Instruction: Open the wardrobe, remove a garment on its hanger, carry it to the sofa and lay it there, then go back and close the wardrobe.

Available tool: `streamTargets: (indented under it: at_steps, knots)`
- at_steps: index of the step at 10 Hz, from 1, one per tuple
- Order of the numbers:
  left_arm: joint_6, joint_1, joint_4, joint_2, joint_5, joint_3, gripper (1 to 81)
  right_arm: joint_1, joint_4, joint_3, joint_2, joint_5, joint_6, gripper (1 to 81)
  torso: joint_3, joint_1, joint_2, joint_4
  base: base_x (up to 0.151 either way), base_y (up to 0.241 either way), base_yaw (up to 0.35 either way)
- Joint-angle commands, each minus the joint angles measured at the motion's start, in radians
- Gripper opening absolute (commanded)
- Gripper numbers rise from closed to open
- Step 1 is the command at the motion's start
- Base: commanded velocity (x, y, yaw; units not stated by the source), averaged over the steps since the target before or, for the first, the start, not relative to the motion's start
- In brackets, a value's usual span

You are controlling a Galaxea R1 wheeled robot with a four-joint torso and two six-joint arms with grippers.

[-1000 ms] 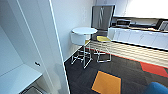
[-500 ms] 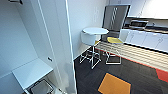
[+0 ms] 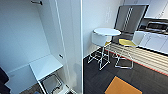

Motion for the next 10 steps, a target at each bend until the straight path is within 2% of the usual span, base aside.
streamTargets:
  at_steps: [1,10]
  knots:
    - [0.005,-0.034,0.004,0.014,0.044,-0.002,81.1,0.022,-0.006,0.003,0.007,-0.059,-0.002,81.1,0.000,0.000,0.000,0.000,0.000,0.000,0.308]
    - [0.002,-0.034,0.004,0.015,0.044,-0.002,81.1,0.014,-0.001,0.000,0.004,-0.059,-0.002,81.1,0.000,0.000,0.000,0.000,0.000,0.000,0.309]
